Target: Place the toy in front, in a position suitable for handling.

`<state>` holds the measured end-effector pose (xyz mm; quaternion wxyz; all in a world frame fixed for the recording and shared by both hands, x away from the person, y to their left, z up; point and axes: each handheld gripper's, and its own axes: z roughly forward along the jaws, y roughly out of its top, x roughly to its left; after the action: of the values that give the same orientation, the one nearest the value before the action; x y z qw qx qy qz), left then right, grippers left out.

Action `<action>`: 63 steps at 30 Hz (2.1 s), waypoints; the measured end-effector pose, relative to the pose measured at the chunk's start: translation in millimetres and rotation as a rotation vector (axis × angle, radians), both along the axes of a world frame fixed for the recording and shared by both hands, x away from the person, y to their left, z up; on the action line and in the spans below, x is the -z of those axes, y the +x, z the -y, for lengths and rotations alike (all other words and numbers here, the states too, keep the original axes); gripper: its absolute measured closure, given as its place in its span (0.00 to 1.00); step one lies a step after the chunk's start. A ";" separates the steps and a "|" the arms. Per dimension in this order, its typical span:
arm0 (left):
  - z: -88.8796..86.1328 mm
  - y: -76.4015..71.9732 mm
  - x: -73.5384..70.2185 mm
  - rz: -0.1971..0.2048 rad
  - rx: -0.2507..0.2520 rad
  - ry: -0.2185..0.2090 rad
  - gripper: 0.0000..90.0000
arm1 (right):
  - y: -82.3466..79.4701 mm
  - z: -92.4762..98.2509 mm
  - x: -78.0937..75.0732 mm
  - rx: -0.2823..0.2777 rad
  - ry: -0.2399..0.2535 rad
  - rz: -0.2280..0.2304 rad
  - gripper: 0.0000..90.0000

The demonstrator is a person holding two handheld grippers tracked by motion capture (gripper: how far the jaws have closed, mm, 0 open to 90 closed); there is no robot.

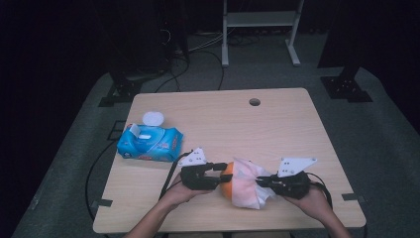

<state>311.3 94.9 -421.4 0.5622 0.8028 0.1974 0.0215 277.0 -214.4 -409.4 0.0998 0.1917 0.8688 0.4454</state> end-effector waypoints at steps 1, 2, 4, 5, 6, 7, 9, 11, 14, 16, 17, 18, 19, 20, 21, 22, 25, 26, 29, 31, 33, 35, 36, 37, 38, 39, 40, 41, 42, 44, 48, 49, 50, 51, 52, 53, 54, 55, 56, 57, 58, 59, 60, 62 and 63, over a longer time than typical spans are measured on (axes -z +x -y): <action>-0.3 -0.1 0.3 0.000 0.000 0.006 0.59 | 0.1 4.4 0.4 0.007 -0.001 -0.007 0.96; 0.1 -0.8 1.1 -0.001 0.000 0.009 0.59 | -0.2 8.6 0.4 0.014 -0.006 -0.012 0.97; 0.8 -1.6 2.6 0.001 0.005 0.020 0.60 | -0.9 16.8 -0.1 0.026 -0.035 -0.017 0.97; 0.8 -1.9 3.2 -0.004 0.007 0.016 0.60 | -1.7 21.3 -0.8 0.034 -0.040 -0.021 0.97; 0.6 -2.2 3.5 -0.005 0.006 0.013 0.60 | -2.5 25.9 -1.6 0.040 -0.040 -0.027 0.97; 0.4 -2.4 3.9 -0.006 0.007 0.013 0.60 | -3.4 29.7 -2.3 0.050 -0.050 -0.028 0.97; 0.1 -3.5 4.8 -0.011 0.010 0.012 0.61 | -5.8 34.6 -3.5 0.066 -0.100 -0.031 0.97; 0.8 -4.3 5.4 -0.008 0.009 0.009 0.61 | -7.5 33.4 -4.2 0.063 -0.122 -0.030 0.96; 2.3 -4.7 5.7 -0.008 0.012 0.009 0.61 | -7.6 24.1 -6.7 0.044 -0.132 -0.025 0.96; 3.5 -5.2 5.7 -0.005 0.012 0.012 0.61 | -6.1 15.2 -9.1 0.013 -0.105 -0.022 0.96; 3.7 -5.4 5.8 -0.004 0.013 0.013 0.60 | -4.1 9.4 -10.3 -0.003 -0.087 -0.017 0.96; 3.6 -5.6 5.9 -0.002 0.015 0.018 0.60 | -3.0 5.7 -10.7 -0.011 -0.074 -0.016 0.96; 3.4 -5.9 6.2 0.003 0.012 0.024 0.60 | -0.9 1.1 -10.9 -0.023 -0.059 -0.013 0.96; 2.5 -6.1 6.7 0.004 0.010 0.032 0.60 | 1.3 -3.0 -11.2 -0.029 -0.045 -0.008 0.96; 1.1 -6.1 7.3 0.002 0.012 0.034 0.60 | 4.3 -6.8 -11.5 -0.036 -0.019 -0.004 0.96; 0.3 -6.3 8.1 -0.001 0.010 0.032 0.60 | 6.7 -9.0 -11.5 -0.043 0.006 -0.003 0.96; -2.9 -7.0 11.8 -0.012 0.005 0.032 0.60 | 11.0 -13.6 -8.5 -0.031 0.015 0.024 0.83; -4.5 -7.2 13.6 -0.021 0.004 0.029 0.60 | 11.8 -14.1 -7.4 -0.026 0.019 0.022 0.78; -4.5 -8.1 15.1 -0.027 0.005 0.029 0.60 | 15.0 -15.3 -4.0 -0.021 0.039 0.020 0.69; -3.2 -8.8 15.3 -0.024 0.013 0.038 0.60 | 15.8 -18.4 -3.1 -0.027 0.041 0.016 0.65; -2.2 -9.6 15.0 -0.026 0.013 0.040 0.60 | 16.2 -21.3 -2.6 -0.046 0.052 0.010 0.63; -1.5 -9.6 14.8 -0.028 0.019 0.043 0.60 | 17.6 -23.4 -1.2 -0.056 0.056 0.010 0.60; -1.1 -9.7 14.9 -0.030 0.021 0.042 0.60 | 19.1 -24.2 0.3 -0.063 0.067 0.004 0.58; -0.5 -9.7 15.0 -0.033 0.026 0.042 0.60 | 20.3 -25.1 1.6 -0.065 0.077 -0.011 0.57; 0.6 -10.0 15.5 -0.037 0.028 0.042 0.59 | 21.6 -26.4 3.1 -0.067 0.084 -0.021 0.57; 1.1 -9.9 15.9 -0.036 0.030 0.047 0.58 | 22.7 -27.9 4.7 -0.068 0.090 -0.036 0.57; 1.3 -9.8 16.7 -0.036 0.026 0.048 0.57 | 23.1 -29.1 6.2 -0.064 0.091 -0.041 0.59; 0.3 -9.1 17.3 -0.038 0.025 0.049 0.57 | 22.0 -30.9 8.4 -0.060 0.082 -0.022 0.64; -0.8 -8.6 18.5 -0.044 0.022 0.043 0.58 | 20.0 -32.0 9.9 -0.060 0.068 0.002 0.69; -1.8 -8.0 20.4 -0.046 0.020 0.034 0.58 | 17.7 -31.7 10.0 -0.054 0.050 0.022 0.80; 0.6 -10.0 22.6 -0.048 0.013 0.030 0.59 | 13.7 -25.8 5.1 -0.048 0.039 0.035 0.86; 1.5 -10.8 22.9 -0.043 0.015 0.031 0.59 | 12.0 -23.4 4.0 -0.044 0.035 0.044 0.88; 2.1 -11.3 23.1 -0.041 0.018 0.032 0.60 | 10.4 -20.6 3.2 -0.041 0.035 0.044 0.89; 2.5 -11.6 23.3 -0.041 0.017 0.034 0.60 | 9.2 -17.6 2.8 -0.039 0.036 0.044 0.91; 2.6 -11.9 23.4 -0.038 0.016 0.035 0.60 | 7.4 -14.5 2.6 -0.032 0.031 0.045 0.92; 2.4 -12.1 23.3 -0.035 0.016 0.036 0.60 | 5.8 -11.4 3.0 -0.026 0.026 0.046 0.93; 1.8 -12.2 22.7 -0.032 0.019 0.041 0.59 | 4.2 -8.4 3.9 -0.020 0.022 0.043 0.93; 1.2 -12.4 20.9 -0.025 0.024 0.046 0.59 | 3.0 -5.3 5.2 -0.016 0.020 0.040 0.93; 0.3 -12.2 17.6 -0.021 0.031 0.042 0.57 | 1.8 -2.8 6.8 -0.014 0.021 0.030 0.93; -0.3 -11.1 13.3 -0.024 0.037 0.037 0.52 | 1.2 -1.1 8.4 -0.016 0.021 0.025 0.93; -0.1 -9.3 9.1 -0.025 0.038 0.033 0.46 | 0.8 -0.3 9.8 -0.018 0.022 0.022 0.93; 0.9 -7.3 5.2 -0.019 0.039 0.028 0.41 | 0.9 -0.2 10.9 -0.022 0.027 0.017 0.93; 2.6 -5.3 1.7 -0.006 0.045 0.025 0.38 | 1.2 -1.0 11.7 -0.031 0.034 0.010 0.93; 9.2 -2.5 -2.3 0.009 0.071 0.025 0.34 | 2.1 -6.4 12.4 -0.049 0.033 0.023 0.93; 13.5 -1.7 -2.0 0.014 0.083 0.046 0.34 | 2.7 -9.8 11.8 -0.054 0.024 0.032 0.93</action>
<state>309.6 81.4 -419.4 0.5455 0.8228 0.1593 0.0084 279.8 -204.6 -421.2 0.0993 0.1624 0.8665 0.4614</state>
